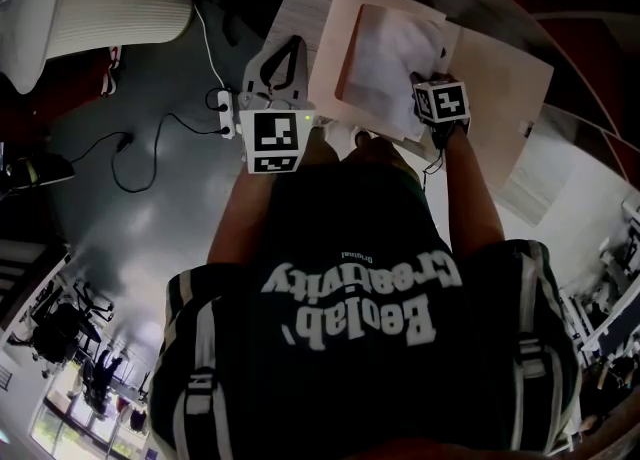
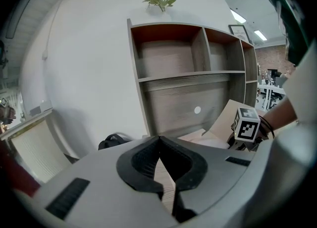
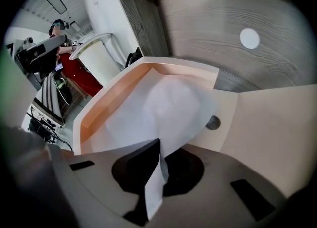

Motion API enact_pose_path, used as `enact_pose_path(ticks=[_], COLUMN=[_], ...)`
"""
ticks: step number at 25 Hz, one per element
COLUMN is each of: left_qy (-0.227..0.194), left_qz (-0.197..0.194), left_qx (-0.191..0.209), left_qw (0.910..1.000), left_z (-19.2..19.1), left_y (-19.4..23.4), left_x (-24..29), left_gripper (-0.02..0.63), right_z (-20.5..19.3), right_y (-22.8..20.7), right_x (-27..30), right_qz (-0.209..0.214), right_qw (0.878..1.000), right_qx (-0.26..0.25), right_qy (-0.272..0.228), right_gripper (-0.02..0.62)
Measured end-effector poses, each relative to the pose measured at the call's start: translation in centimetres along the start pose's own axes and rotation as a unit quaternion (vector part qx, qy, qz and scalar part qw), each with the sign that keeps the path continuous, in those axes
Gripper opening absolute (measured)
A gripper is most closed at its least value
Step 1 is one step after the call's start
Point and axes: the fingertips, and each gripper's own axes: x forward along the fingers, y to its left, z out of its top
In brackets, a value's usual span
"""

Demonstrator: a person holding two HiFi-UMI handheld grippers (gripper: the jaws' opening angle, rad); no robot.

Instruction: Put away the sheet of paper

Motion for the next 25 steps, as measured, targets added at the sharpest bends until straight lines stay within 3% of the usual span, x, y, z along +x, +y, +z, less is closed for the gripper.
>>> enact_pose_path(ticks=[25], left_qy=[0.020], left_qz=[0.027], left_qx=[-0.017], left_qw=[0.9993], left_z=[-2.4], left_y=[2.8], left_x=[-1.9], left_gripper=[0.018], right_z=[3.0], right_y=[4.3], right_x=[2.7], right_qz=[0.031], right_qw=[0.999], right_qx=[-0.022], right_qy=[0.000], right_gripper=[0.035])
